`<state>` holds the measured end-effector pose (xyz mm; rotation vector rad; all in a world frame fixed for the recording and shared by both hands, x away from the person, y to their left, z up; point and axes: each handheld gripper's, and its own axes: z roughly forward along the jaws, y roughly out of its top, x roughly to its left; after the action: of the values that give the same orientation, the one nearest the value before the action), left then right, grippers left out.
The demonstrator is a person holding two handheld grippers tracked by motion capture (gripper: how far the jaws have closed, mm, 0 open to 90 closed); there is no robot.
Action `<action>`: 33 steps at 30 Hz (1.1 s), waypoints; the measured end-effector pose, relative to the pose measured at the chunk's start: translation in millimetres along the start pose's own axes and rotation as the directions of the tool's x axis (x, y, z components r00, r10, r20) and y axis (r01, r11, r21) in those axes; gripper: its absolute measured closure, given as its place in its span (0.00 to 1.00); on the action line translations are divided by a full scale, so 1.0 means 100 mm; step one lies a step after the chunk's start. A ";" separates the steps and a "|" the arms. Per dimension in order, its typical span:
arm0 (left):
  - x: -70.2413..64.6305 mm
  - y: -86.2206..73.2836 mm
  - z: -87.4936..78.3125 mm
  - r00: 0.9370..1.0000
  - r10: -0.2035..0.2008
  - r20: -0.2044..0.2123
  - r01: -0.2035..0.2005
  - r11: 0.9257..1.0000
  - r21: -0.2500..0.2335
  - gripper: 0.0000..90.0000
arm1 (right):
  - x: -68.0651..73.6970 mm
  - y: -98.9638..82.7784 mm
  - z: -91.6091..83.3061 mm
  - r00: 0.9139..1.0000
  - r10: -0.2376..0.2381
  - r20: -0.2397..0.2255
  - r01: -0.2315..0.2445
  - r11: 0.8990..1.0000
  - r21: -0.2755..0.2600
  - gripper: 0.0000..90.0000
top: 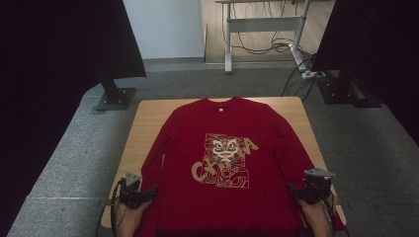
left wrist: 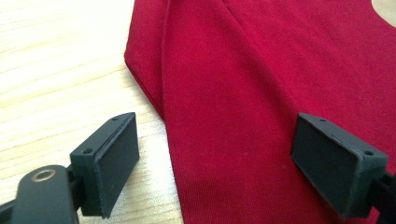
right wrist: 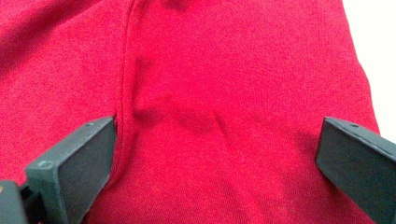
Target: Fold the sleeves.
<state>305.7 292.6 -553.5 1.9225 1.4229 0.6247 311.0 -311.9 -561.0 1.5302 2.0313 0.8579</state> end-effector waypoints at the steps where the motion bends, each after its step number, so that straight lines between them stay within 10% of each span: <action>1: 0.00 0.00 0.00 1.000 0.000 0.000 0.000 1.000 0.000 0.16 | 0.00 0.00 0.00 1.000 0.000 0.000 0.000 1.000 0.000 0.00; 33: 0.01 0.01 0.01 1.000 -0.017 -0.002 0.017 1.000 0.002 0.13 | 0.00 0.00 0.00 1.000 -0.002 -0.002 0.002 1.000 -0.001 0.00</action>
<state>307.0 293.4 -553.4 1.9098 1.4401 0.6184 310.8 -312.0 -561.0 1.5269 2.0336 0.8592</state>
